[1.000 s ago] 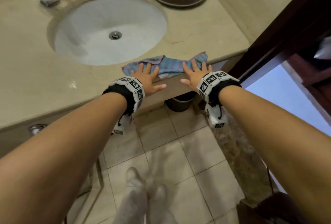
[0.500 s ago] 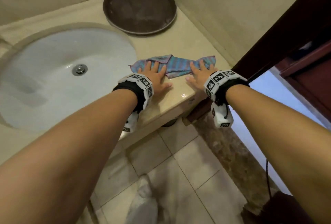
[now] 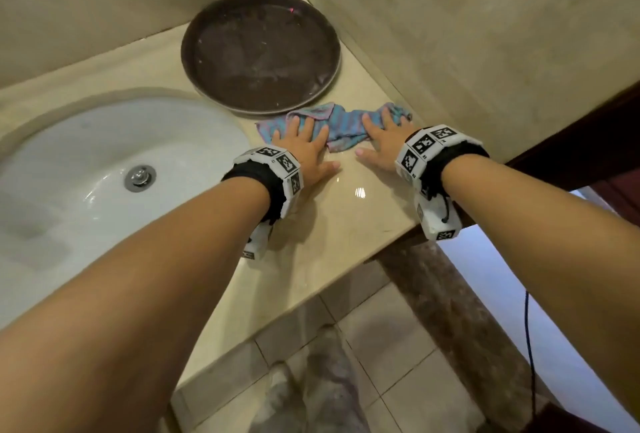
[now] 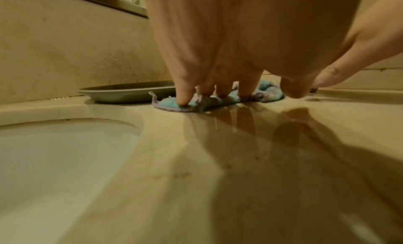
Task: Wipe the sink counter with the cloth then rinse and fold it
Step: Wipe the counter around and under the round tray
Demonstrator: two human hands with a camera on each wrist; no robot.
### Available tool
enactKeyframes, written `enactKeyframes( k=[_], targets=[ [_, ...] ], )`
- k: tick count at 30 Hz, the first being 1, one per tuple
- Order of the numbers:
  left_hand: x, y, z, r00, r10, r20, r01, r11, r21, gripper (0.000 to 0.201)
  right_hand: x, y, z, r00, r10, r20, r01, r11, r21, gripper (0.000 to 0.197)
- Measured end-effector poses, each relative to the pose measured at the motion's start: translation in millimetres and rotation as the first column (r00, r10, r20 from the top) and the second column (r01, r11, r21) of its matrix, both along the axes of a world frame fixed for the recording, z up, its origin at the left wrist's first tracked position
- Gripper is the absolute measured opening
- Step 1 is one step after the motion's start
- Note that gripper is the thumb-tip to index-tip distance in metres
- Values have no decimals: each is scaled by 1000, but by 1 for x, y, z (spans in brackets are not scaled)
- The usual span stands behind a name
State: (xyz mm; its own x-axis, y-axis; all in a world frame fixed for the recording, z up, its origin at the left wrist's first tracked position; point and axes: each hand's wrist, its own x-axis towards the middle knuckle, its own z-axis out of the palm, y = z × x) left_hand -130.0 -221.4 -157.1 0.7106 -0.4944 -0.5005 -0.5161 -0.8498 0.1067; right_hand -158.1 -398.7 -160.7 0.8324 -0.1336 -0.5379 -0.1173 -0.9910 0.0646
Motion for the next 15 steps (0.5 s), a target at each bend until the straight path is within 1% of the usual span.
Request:
enactKeyframes(
  k=[6, 11, 15],
  targets=[
    [9, -7, 0, 1000, 23, -10, -23, 1000, -1, 78, 19, 2, -1, 998, 64, -3, -64, 998, -2, 78],
    [10, -7, -2, 999, 46, -9, -46, 999, -22, 73, 31, 2, 1, 994, 104, 24, -104, 994, -13, 76],
    [6, -3, 0, 996, 80, -25, -81, 996, -24, 70, 34, 1, 4, 991, 135, -14, -135, 990, -25, 74]
  ],
)
